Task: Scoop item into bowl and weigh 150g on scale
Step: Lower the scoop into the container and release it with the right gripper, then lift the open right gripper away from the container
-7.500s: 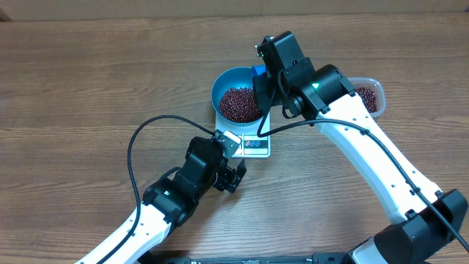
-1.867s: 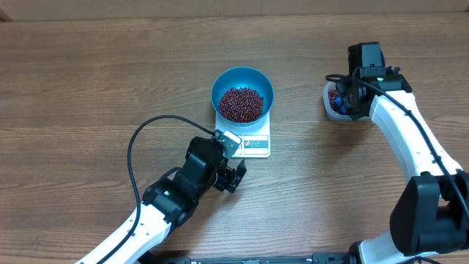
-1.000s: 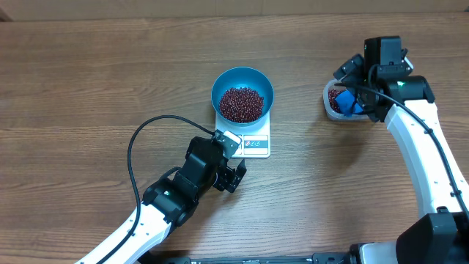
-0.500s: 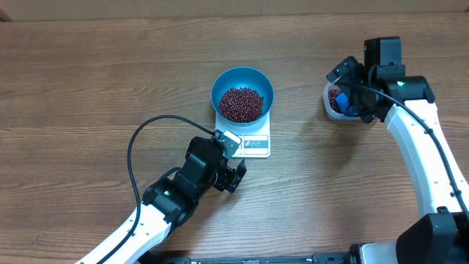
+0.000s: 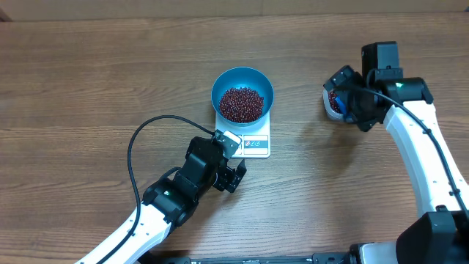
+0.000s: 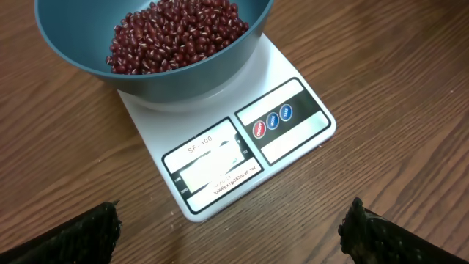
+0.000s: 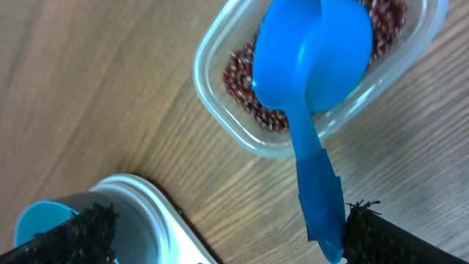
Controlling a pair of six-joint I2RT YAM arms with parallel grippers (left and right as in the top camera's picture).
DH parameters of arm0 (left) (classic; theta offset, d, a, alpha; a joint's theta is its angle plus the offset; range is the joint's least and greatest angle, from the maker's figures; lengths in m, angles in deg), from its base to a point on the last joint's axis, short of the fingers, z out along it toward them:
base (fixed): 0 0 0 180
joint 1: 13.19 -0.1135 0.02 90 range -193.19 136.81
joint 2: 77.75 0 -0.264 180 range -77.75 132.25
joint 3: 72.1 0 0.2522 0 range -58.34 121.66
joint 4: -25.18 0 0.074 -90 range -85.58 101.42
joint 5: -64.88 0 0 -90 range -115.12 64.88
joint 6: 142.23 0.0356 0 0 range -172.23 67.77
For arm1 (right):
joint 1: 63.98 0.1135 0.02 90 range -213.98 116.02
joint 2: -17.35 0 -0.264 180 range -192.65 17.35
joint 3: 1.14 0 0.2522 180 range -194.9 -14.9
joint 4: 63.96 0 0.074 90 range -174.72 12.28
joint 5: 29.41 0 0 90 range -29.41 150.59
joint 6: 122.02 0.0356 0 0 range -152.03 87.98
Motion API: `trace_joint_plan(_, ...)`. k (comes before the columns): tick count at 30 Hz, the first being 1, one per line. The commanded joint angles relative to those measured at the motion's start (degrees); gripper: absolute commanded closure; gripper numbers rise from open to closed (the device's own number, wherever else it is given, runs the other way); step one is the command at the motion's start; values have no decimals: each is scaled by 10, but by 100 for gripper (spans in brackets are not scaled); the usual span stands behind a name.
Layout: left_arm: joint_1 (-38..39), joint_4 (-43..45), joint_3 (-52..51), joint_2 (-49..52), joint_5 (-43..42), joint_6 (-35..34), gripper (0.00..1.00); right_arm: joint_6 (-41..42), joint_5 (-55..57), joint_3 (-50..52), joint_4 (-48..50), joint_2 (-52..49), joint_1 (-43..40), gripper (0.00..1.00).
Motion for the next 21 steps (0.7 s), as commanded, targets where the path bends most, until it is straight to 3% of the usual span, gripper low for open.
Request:
trace_joint_plan(1,0,0,-3,1,7,-5,1,-1,-9,9,2,12,0,0)
trace_joint_plan(17,0,0,-3,1,7,-5,0,-7,65,-5,-76,34,-1,0)
trace_joint_plan(21,0,0,-3,1,7,-5,0,-60,75,-50,-125,61,-1,0)
